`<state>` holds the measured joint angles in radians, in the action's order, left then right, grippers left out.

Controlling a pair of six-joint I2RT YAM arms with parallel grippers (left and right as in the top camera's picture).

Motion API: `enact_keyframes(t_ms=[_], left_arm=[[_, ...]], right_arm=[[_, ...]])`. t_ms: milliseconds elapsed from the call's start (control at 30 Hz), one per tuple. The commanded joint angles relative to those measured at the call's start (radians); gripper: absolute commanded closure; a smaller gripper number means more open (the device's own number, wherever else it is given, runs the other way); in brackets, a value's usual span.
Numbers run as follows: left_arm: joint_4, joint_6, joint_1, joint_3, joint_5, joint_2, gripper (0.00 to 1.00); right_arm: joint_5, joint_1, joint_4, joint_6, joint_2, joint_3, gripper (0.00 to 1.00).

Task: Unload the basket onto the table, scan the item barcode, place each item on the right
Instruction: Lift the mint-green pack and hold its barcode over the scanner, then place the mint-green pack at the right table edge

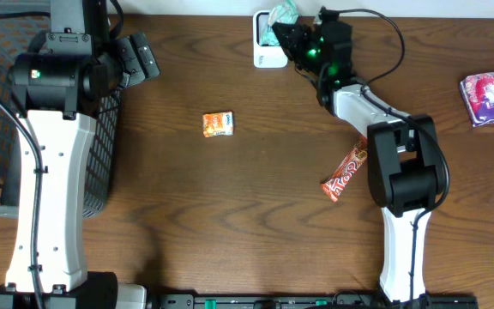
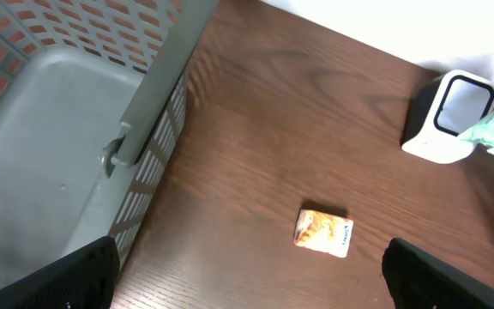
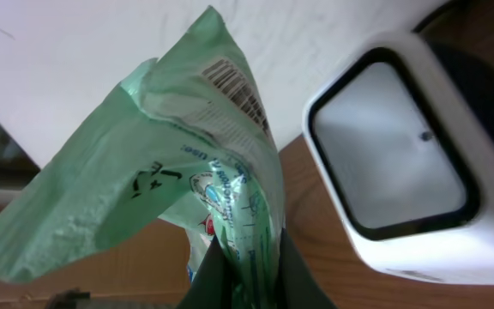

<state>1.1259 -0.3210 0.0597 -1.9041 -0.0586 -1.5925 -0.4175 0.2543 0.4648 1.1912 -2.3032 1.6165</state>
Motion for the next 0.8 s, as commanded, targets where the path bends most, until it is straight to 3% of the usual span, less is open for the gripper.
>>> enact_keyframes(t_ms=[0, 433, 600, 667, 767], left_arm=[[0.003, -0.005, -0.004, -0.003, -0.006, -0.003, 0.02], [0.003, -0.005, -0.004, -0.003, -0.006, -0.003, 0.02], [0.003, -0.005, -0.004, -0.003, -0.006, -0.003, 0.02], [0.003, -0.005, -0.004, -0.003, -0.006, -0.003, 0.02], [0.003, -0.005, -0.004, -0.003, -0.006, -0.003, 0.02]], right_arm=[[0.024, 0.015, -0.043, -0.019, -0.015, 0.095, 0.99], [0.007, 0.013, -0.196, -0.131, -0.044, 0.194, 0.99], [-0.049, -0.055, -0.199, -0.183, -0.016, 0.194, 0.99], [-0.084, -0.101, -0.257, -0.226, 0.013, 0.194, 0.99], [-0.070, -0.182, -0.474, -0.311, 0.076, 0.194, 0.99]])
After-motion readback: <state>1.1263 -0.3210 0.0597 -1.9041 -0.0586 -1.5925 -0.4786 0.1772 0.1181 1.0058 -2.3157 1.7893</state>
